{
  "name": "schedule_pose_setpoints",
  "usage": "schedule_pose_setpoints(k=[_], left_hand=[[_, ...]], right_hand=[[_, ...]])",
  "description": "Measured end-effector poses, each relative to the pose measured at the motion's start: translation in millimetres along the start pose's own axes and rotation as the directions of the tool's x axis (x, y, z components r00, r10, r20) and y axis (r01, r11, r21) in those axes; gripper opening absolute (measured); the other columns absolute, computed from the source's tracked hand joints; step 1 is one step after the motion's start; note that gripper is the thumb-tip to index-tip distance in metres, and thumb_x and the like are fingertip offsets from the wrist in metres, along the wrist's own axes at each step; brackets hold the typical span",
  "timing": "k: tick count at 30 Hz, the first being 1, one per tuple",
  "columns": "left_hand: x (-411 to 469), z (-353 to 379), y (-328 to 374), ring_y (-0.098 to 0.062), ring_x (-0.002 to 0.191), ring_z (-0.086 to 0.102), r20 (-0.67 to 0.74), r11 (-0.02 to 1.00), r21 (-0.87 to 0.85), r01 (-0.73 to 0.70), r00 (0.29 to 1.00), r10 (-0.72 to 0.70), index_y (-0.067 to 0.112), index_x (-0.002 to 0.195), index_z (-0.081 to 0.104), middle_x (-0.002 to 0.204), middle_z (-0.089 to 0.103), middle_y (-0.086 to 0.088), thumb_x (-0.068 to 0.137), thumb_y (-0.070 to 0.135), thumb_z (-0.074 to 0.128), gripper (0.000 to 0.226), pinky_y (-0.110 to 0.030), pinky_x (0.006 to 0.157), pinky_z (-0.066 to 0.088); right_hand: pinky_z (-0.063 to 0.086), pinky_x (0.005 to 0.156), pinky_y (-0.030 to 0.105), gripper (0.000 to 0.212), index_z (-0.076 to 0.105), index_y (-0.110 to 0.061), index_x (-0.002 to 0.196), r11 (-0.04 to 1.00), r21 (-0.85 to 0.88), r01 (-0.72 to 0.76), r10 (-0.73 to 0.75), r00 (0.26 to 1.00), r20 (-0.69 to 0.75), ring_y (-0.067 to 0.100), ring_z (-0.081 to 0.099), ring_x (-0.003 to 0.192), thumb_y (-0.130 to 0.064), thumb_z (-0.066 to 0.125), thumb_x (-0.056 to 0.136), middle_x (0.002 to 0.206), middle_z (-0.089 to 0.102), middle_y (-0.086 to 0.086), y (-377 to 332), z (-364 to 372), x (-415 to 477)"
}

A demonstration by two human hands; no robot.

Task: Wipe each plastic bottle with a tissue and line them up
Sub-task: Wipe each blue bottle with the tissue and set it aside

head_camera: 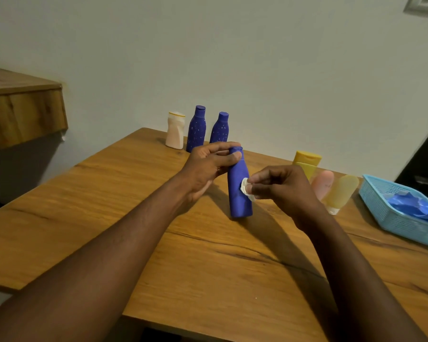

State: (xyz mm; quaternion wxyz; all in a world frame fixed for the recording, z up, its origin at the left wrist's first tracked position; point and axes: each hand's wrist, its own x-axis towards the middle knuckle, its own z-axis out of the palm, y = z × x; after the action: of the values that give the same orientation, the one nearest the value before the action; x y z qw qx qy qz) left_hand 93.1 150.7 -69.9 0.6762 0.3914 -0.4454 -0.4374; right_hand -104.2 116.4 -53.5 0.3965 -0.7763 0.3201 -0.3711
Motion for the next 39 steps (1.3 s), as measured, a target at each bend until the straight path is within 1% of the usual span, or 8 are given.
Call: schedule_pose_setpoints(k=[4, 7, 13, 16, 20, 27, 34, 39], left_hand=[[-1, 2, 1, -0.024, 0.112, 0.073, 0.074, 0.999, -0.023, 0.038, 0.997, -0.036, 0.008, 0.126, 0.071, 0.121, 0.075, -0.010, 0.093, 0.003, 0.071, 0.034, -0.034, 0.093, 0.060], [-1, 5, -1, -0.024, 0.107, 0.074, 0.111, 0.999, 0.003, 0.037, 0.993, -0.037, 0.008, 0.126, 0.070, 0.116, 0.076, -0.010, 0.094, 0.002, 0.070, 0.033, -0.033, 0.089, 0.060], [2, -2, -3, -0.026, 0.112, 0.071, 0.020, 0.999, 0.028, 0.026, 0.999, -0.026, 0.014, 0.125, 0.072, 0.121, 0.074, -0.008, 0.095, 0.009, 0.070, 0.030, -0.041, 0.100, 0.057], [4, -4, -2, -0.023, 0.104, 0.070, -0.029, 0.997, -0.066, 0.025, 0.999, -0.027, 0.013, 0.124, 0.072, 0.124, 0.071, -0.014, 0.096, 0.006, 0.069, 0.029, -0.037, 0.093, 0.059], [6, -3, -1, -0.026, 0.109, 0.069, -0.075, 0.994, -0.101, 0.030, 0.996, -0.038, 0.014, 0.120, 0.072, 0.128, 0.068, -0.013, 0.098, 0.003, 0.065, 0.026, -0.037, 0.091, 0.061], [3, -1, -3, -0.027, 0.113, 0.070, -0.034, 0.999, -0.039, 0.004, 0.999, -0.005, 0.015, 0.127, 0.071, 0.124, 0.072, -0.009, 0.097, 0.009, 0.068, 0.030, -0.042, 0.100, 0.058], [-2, 7, -2, -0.022, 0.110, 0.073, -0.006, 0.994, 0.087, -0.073, 0.997, 0.074, 0.022, 0.129, 0.071, 0.119, 0.075, 0.000, 0.089, 0.016, 0.080, 0.041, -0.042, 0.095, 0.061], [-3, 13, 1, -0.014, 0.103, 0.074, -0.013, 0.986, 0.127, -0.111, 0.993, 0.114, 0.018, 0.128, 0.071, 0.112, 0.077, 0.004, 0.092, 0.016, 0.077, 0.036, -0.030, 0.085, 0.062]], right_hand=[[0.061, 0.081, 0.047, 0.012, 0.076, -0.013, 0.095, 0.993, -0.016, 0.119, -0.119, 0.962, -0.244, 0.021, 0.071, 0.087, -0.006, 0.073, 0.087, 0.088, 0.074, 0.000, 3, 7, 5], [0.060, 0.087, 0.048, 0.015, 0.075, -0.013, 0.103, 0.987, 0.014, 0.161, -0.151, 0.949, -0.277, 0.018, 0.071, 0.095, -0.008, 0.070, 0.090, 0.096, 0.075, -0.001, 4, 9, 6], [0.061, 0.079, 0.045, 0.013, 0.076, -0.010, 0.097, 0.992, 0.084, 0.093, -0.089, 0.995, -0.049, 0.031, 0.071, 0.086, -0.008, 0.077, 0.084, 0.089, 0.075, 0.008, 3, 5, 2], [0.061, 0.077, 0.042, 0.018, 0.075, -0.003, 0.095, 0.998, 0.046, -0.038, 0.029, 0.985, 0.172, 0.032, 0.073, 0.086, 0.000, 0.080, 0.078, 0.089, 0.076, 0.013, 2, 10, -1], [0.062, 0.080, 0.045, 0.016, 0.076, -0.004, 0.092, 0.997, -0.035, -0.072, 0.078, 0.957, 0.280, 0.030, 0.074, 0.086, 0.000, 0.081, 0.077, 0.090, 0.075, 0.014, 1, 17, -1], [0.058, 0.080, 0.055, 0.011, 0.078, -0.017, 0.091, 0.991, -0.031, 0.131, -0.134, 0.987, -0.090, 0.024, 0.070, 0.083, -0.011, 0.080, 0.082, 0.085, 0.075, 0.000, 1, 22, 1], [0.060, 0.084, 0.048, 0.012, 0.077, -0.016, 0.096, 0.980, -0.041, 0.194, -0.198, 0.955, -0.221, 0.015, 0.071, 0.091, -0.013, 0.078, 0.085, 0.091, 0.075, -0.005, 0, 28, 2], [0.060, 0.084, 0.046, 0.012, 0.076, -0.013, 0.098, 0.979, -0.006, 0.201, -0.194, 0.935, -0.298, 0.014, 0.071, 0.092, -0.011, 0.077, 0.086, 0.094, 0.075, -0.002, 0, 29, 4]])
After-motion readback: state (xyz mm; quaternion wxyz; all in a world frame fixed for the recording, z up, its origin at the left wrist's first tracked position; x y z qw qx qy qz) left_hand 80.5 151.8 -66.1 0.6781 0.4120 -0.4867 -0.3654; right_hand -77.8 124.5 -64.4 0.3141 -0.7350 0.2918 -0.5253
